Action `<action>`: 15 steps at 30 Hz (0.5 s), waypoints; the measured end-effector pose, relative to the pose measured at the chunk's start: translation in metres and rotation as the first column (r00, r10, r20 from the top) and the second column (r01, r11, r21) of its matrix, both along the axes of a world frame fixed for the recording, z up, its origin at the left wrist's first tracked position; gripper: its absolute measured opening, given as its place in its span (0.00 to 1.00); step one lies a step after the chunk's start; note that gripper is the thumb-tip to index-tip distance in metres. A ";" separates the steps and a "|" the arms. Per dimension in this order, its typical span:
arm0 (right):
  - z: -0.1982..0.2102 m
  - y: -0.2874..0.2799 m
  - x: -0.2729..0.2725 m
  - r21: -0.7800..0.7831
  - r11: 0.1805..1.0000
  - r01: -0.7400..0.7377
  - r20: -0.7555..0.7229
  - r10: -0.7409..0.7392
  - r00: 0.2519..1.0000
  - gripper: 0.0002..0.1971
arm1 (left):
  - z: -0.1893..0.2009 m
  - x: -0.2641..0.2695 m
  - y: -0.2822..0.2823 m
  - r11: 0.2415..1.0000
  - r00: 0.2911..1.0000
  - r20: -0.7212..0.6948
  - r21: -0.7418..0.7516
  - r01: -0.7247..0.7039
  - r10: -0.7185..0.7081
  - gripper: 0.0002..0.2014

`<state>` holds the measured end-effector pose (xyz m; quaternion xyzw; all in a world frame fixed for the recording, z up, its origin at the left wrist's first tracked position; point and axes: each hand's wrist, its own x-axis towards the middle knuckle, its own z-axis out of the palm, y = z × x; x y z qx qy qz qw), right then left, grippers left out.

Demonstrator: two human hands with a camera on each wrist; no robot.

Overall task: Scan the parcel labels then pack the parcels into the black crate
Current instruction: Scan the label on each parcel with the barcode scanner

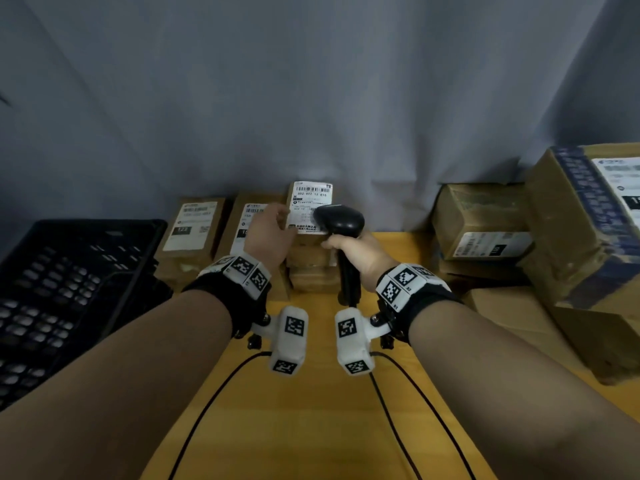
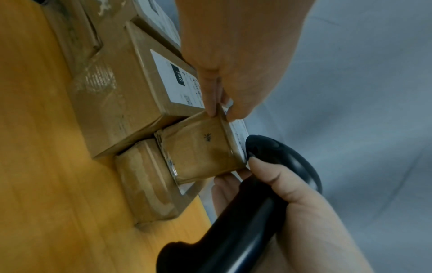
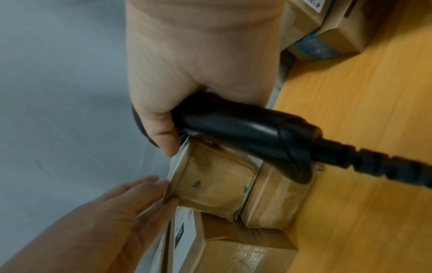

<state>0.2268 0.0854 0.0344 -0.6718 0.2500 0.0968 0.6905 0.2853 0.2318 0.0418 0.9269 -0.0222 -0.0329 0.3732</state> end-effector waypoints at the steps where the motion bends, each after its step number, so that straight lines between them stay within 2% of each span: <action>1: -0.001 0.000 0.002 -0.011 1.000 -0.018 -0.011 0.018 1.000 0.08 | -0.001 0.003 0.002 0.999 1.000 0.009 0.046 0.013 -0.014 0.16; 5: -0.002 0.001 0.007 -0.046 0.997 -0.056 -0.015 0.056 0.998 0.10 | -0.001 0.012 0.007 0.992 0.999 -0.008 0.116 0.045 -0.044 0.12; 8: 0.002 -0.001 0.005 -0.139 0.990 -0.006 0.020 0.008 1.000 0.12 | 0.000 0.013 0.007 0.989 0.998 0.009 0.133 0.058 -0.060 0.14; 11: 0.011 -0.006 -0.002 -0.246 0.969 0.036 0.046 -0.025 0.999 0.09 | 0.007 0.005 0.004 0.994 0.997 0.031 0.086 0.071 -0.074 0.14; 15: 0.035 -0.024 -0.022 -0.242 0.967 0.078 0.041 -0.070 0.997 0.03 | 0.028 -0.009 -0.006 0.991 0.988 0.076 0.002 0.136 -0.136 0.14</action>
